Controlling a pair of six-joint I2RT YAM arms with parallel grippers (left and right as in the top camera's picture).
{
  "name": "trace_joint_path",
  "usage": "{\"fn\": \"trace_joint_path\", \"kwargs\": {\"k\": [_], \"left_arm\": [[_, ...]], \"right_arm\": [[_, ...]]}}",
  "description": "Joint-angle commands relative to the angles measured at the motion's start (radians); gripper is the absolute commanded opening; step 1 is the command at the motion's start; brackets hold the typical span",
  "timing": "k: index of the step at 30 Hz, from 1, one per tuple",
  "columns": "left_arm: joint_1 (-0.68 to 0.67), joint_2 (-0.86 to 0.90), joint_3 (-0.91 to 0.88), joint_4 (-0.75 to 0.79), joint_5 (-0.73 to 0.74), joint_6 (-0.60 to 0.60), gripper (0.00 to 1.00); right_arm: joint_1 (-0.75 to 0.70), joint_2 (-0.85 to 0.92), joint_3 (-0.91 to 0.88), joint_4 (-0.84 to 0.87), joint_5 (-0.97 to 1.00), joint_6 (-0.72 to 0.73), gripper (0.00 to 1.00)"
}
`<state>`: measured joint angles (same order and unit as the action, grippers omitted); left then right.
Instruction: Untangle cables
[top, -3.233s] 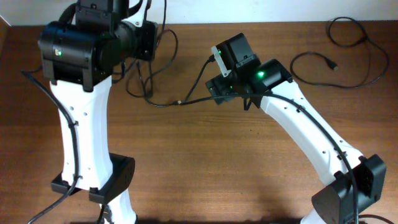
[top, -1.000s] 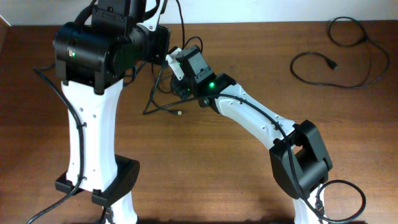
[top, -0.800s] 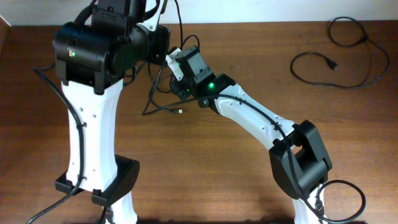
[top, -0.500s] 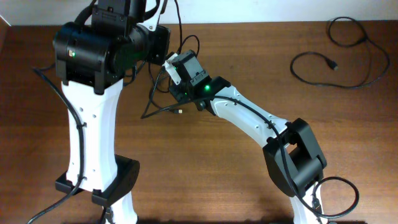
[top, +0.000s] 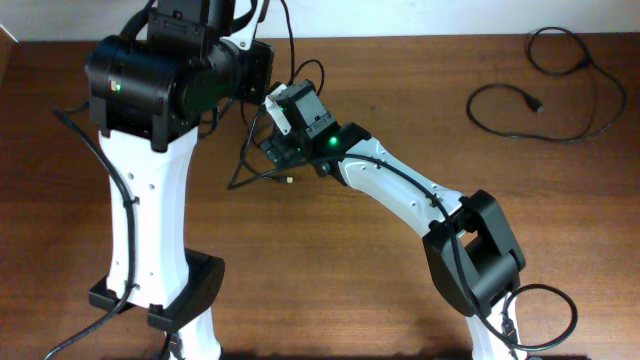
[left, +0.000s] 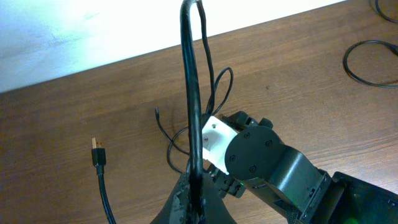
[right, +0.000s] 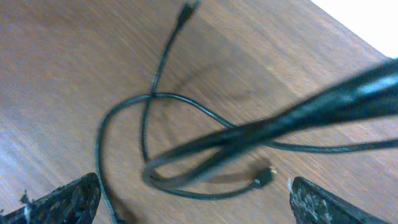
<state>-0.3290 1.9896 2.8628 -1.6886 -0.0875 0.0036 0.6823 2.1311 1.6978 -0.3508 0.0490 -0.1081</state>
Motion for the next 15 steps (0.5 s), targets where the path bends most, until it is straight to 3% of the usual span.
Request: {"fn": "trace_joint_path", "kwargs": {"k": [1, 9, 12, 15], "left_arm": [[0.002, -0.03, -0.002, 0.006, -0.07, 0.012, 0.0], [0.002, -0.125, 0.005, 0.017, -0.14, 0.006, 0.0], [-0.019, -0.259, 0.005, 0.001, -0.085, -0.027, 0.0], [-0.098, -0.418, 0.005, 0.035, -0.162, -0.031, 0.0]], "right_arm": [[-0.002, 0.007, 0.038, -0.065, 0.076, -0.027, 0.96], [-0.003, -0.011, 0.073, -0.125, 0.076, -0.026, 0.94], [-0.003, -0.045, 0.077, -0.129, 0.076, -0.027, 0.95], [-0.003, -0.058, 0.077, -0.129, 0.076, -0.027, 0.95]]}}
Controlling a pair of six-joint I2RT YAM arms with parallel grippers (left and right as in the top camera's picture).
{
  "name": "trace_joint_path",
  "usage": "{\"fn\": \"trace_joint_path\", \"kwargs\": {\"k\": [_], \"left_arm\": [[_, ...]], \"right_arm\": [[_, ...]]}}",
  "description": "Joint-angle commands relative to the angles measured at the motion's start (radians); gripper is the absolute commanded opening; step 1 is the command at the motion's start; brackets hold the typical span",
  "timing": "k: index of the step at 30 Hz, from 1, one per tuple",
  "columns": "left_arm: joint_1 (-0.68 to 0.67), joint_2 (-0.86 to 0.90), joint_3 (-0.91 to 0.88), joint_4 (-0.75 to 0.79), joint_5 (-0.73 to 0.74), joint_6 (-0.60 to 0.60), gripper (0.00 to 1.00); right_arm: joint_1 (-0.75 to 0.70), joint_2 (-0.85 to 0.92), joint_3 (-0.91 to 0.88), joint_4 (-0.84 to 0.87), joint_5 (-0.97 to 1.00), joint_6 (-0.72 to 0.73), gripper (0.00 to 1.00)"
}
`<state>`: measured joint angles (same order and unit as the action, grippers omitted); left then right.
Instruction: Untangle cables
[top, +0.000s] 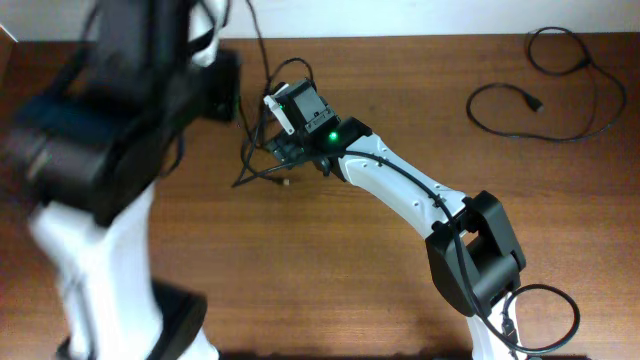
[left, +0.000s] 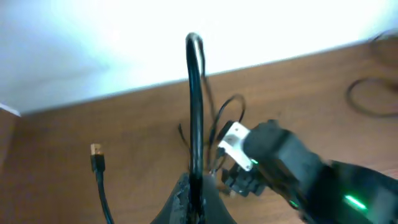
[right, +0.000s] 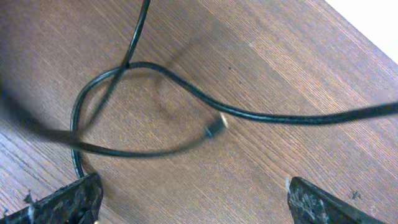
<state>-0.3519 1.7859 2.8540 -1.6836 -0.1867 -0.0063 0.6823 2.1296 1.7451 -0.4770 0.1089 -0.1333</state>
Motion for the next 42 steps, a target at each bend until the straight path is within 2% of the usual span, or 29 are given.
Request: {"fn": "trace_joint_path", "kwargs": {"k": [1, 5, 12, 16, 23, 24, 25, 26, 28, 29, 30, 31, 32, 33, 35, 42], "left_arm": [[-0.093, -0.256, 0.014, 0.032, -0.102, -0.029, 0.0], [-0.101, -0.349, -0.031, -0.002, -0.118, -0.054, 0.0], [-0.101, -0.286, -0.257, 0.027, -0.163, -0.058, 0.0], [-0.101, -0.236, -0.26, 0.034, -0.176, -0.058, 0.0], [-0.101, -0.231, -0.259, 0.051, -0.176, -0.057, 0.0], [-0.101, -0.231, -0.26, 0.051, -0.176, -0.057, 0.0], [-0.101, -0.231, -0.259, 0.051, -0.176, -0.057, 0.0], [-0.101, -0.231, -0.259, 0.051, -0.176, -0.057, 0.0], [-0.101, -0.231, -0.259, 0.051, -0.176, -0.057, 0.0], [-0.101, -0.231, -0.259, 0.051, -0.177, -0.057, 0.0], [-0.101, -0.231, -0.259, 0.051, -0.177, -0.057, 0.0], [-0.101, -0.231, -0.259, 0.051, -0.179, -0.056, 0.0], [-0.101, -0.231, -0.259, 0.051, -0.181, -0.056, 0.0], [-0.101, -0.231, -0.259, 0.051, -0.181, -0.056, 0.0], [-0.101, -0.231, -0.259, 0.051, -0.181, -0.056, 0.0], [-0.101, -0.231, -0.259, 0.05, -0.197, -0.057, 0.0]], "right_arm": [[-0.003, -0.057, 0.03, -0.005, 0.016, -0.002, 0.95], [0.005, -0.057, 0.033, 0.01, 0.016, -0.001, 0.95], [-0.011, -0.057, 0.243, -0.053, 0.039, 0.002, 0.96], [-0.049, -0.057, 0.335, -0.103, 0.034, -0.013, 0.96], [-0.106, -0.049, 0.34, -0.148, 0.034, -0.02, 0.93], [-0.113, -0.049, 0.34, -0.151, 0.034, -0.02, 0.77], [-0.118, -0.049, 0.34, -0.154, 0.034, -0.021, 0.31], [-0.121, -0.049, 0.34, -0.156, 0.034, -0.02, 0.05], [-0.123, -0.049, 0.34, -0.161, 0.034, -0.021, 0.04], [-0.123, -0.049, 0.34, -0.163, 0.034, -0.02, 0.07], [-0.123, -0.049, 0.34, -0.163, 0.034, -0.02, 0.23], [-0.123, -0.049, 0.34, -0.163, 0.035, -0.02, 0.5], [-0.123, -0.05, 0.34, -0.163, 0.036, -0.02, 0.67], [-0.123, -0.05, 0.341, -0.163, 0.04, -0.02, 0.67], [-0.123, -0.05, 0.342, -0.163, 0.06, -0.02, 0.04], [-0.138, -0.051, 0.342, -0.201, 0.072, -0.053, 0.04]]}}
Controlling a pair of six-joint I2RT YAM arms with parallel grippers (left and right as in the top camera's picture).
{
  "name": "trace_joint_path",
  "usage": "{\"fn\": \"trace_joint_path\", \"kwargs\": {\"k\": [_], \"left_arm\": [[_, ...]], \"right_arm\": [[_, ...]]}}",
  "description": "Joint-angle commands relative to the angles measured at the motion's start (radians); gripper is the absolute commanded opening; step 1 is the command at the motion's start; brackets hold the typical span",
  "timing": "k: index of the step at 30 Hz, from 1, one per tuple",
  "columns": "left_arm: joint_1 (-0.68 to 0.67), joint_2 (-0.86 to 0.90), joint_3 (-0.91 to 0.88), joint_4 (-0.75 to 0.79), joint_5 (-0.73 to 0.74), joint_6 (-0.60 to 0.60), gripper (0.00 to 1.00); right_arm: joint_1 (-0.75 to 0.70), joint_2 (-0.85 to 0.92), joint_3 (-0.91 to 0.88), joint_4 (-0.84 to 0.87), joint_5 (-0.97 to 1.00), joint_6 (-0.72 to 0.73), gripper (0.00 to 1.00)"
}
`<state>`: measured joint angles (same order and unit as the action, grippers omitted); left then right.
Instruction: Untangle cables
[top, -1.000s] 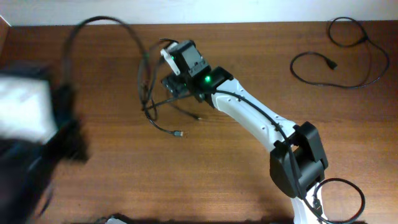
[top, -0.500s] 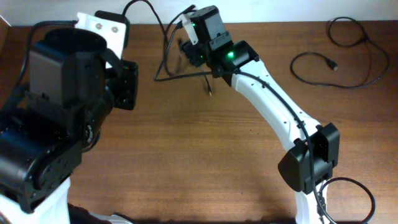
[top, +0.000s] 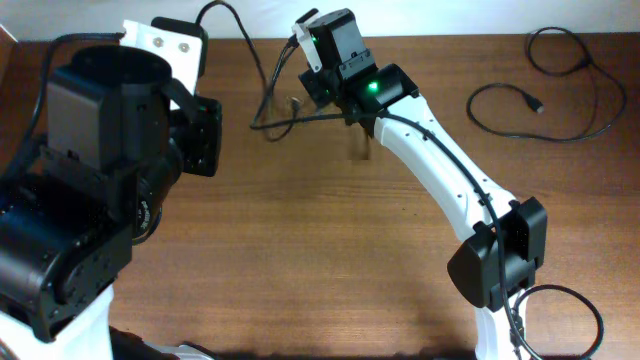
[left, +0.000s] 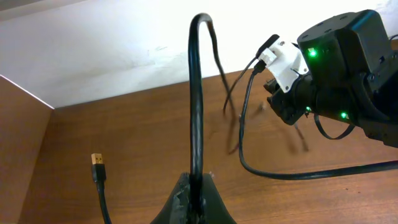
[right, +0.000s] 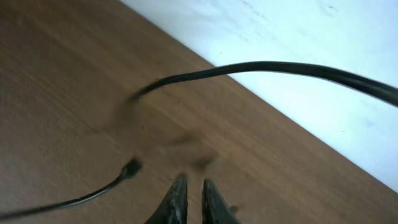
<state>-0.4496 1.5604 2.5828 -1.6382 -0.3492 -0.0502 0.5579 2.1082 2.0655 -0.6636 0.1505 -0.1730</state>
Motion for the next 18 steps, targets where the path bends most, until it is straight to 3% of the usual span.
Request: {"fn": "trace_joint_path", "kwargs": {"k": [1, 8, 18], "left_arm": [[-0.003, -0.006, 0.012, 0.002, -0.046, -0.013, 0.0], [-0.003, -0.006, 0.011, -0.008, -0.063, -0.014, 0.0], [-0.003, 0.067, 0.011, 0.013, -0.063, -0.014, 0.0]], "right_arm": [[-0.024, -0.032, 0.022, -0.024, 0.046, -0.005, 0.04], [-0.214, -0.095, 0.022, -0.134, 0.026, 0.063, 0.04], [-0.415, -0.446, 0.022, -0.333, 0.043, 0.089, 0.04]]}}
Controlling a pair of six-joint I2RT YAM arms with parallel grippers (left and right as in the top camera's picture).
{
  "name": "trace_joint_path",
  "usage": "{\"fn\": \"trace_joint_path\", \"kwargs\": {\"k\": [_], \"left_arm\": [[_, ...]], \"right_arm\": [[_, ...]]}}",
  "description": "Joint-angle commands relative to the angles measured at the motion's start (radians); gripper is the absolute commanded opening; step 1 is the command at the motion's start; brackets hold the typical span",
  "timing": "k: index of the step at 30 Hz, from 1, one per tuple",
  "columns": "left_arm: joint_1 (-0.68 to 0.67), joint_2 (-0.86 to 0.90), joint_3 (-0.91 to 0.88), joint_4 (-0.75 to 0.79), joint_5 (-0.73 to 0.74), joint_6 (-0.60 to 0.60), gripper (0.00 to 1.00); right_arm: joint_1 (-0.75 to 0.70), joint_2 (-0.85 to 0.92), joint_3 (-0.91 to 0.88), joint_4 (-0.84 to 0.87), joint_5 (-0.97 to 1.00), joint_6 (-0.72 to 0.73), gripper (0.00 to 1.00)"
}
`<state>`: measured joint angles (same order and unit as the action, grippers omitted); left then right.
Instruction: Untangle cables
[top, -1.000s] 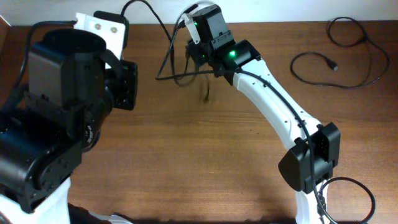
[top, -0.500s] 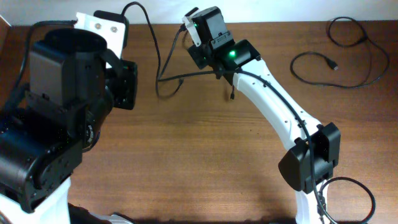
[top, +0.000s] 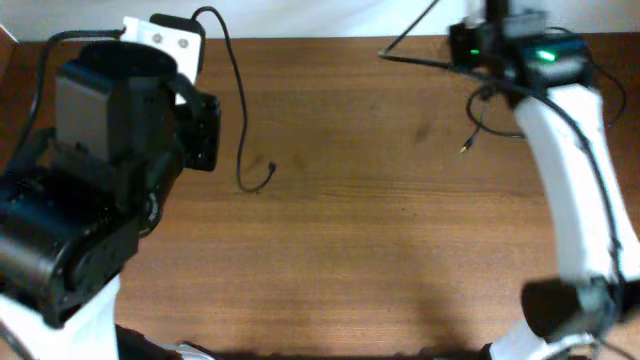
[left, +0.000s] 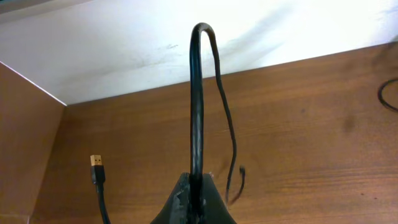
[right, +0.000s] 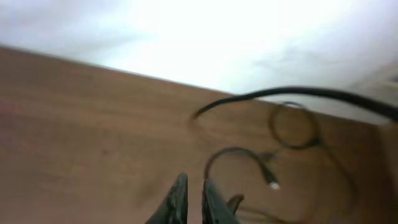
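My left gripper (left: 196, 186) is shut on a thick black cable (left: 196, 93) that rises, bends over and drops as a thinner strand to a free end (left: 240, 171) by the table. In the overhead view this cable (top: 238, 120) hangs from the left arm, its end (top: 268, 170) at middle left. My right gripper (top: 482, 45) is at the back right, raised. Its fingers (right: 180, 190) stand nearly together in the right wrist view. A thin black cable (top: 405, 38) runs out from it, with a plug end (top: 466, 147) dangling. The two cables are apart.
A black lead with a gold USB plug (left: 96, 163) lies at the left near a wooden side panel (left: 25, 143). Other black cables, a loop (right: 292, 124) and a plug (right: 272, 182), lie on the table's far right below the right gripper. A white wall runs along the back.
My right gripper has moved from the back middle to the back right, taking the thin cable away from the left one. The left cable now hangs alone; the left arm barely moved.
At first both grippers were over a tangle at middle left, the left shut on the thick cable, the right open above the loops. Then the left arm had risen. Later the right gripper was shut and raised at the back. Now the cables are separated.
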<state>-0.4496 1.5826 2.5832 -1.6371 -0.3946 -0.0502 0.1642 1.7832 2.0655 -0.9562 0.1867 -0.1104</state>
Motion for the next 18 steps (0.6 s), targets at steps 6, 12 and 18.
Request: {"fn": "trace_joint_path", "kwargs": {"k": [6, 12, 18], "left_arm": [[-0.003, 0.116, 0.011, 0.031, 0.007, -0.013, 0.0], [-0.003, 0.12, 0.011, 0.027, 0.025, -0.013, 0.0], [-0.003, 0.12, 0.011, 0.028, 0.025, -0.012, 0.0]], "right_arm": [[-0.13, -0.175, 0.018, -0.182, 0.009, 0.041, 0.04], [-0.341, -0.169, -0.014, -0.207, -0.002, 0.067, 0.04], [-0.516, -0.169, -0.014, -0.191, -0.012, 0.066, 0.04]]}}
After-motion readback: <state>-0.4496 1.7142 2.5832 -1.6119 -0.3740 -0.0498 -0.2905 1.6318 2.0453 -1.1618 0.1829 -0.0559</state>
